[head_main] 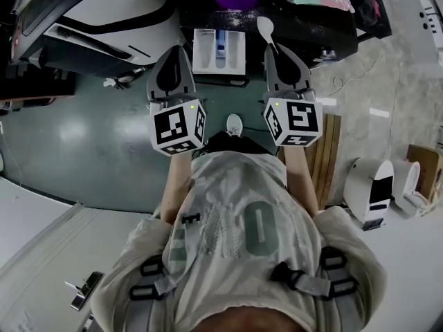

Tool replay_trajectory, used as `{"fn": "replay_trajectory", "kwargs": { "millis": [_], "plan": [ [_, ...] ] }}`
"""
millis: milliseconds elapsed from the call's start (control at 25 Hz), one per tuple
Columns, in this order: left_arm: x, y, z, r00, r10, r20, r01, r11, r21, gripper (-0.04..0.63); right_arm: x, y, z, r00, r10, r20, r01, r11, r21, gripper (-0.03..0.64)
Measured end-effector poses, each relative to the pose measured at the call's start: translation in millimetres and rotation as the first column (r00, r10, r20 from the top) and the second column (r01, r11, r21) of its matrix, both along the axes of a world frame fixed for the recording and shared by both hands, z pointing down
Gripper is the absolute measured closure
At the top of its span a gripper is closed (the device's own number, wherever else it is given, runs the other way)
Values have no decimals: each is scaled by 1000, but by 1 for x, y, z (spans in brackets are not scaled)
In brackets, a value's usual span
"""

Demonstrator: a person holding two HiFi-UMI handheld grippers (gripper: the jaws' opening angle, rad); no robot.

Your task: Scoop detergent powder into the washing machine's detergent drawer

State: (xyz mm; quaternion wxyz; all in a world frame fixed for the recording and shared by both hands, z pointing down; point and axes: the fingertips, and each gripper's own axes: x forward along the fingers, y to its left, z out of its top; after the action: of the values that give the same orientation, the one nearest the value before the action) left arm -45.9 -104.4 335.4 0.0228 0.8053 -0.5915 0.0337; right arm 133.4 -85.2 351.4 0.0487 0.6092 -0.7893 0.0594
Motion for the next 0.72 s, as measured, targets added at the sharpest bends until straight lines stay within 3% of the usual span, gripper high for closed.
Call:
{"fn": "replay_trajectory", "kwargs": {
  "millis": [280,720],
  "plan": [
    [5,-11,-4,1000,-3,8,3,1000,6,575,-2,-8,2,1000,-18,9,18,1000,-6,607],
    [23,-41,-10,998,67,-1,-67,998,5,575,1,-36,-9,1000,12,13,-12,1000,14,607]
  ]
}}
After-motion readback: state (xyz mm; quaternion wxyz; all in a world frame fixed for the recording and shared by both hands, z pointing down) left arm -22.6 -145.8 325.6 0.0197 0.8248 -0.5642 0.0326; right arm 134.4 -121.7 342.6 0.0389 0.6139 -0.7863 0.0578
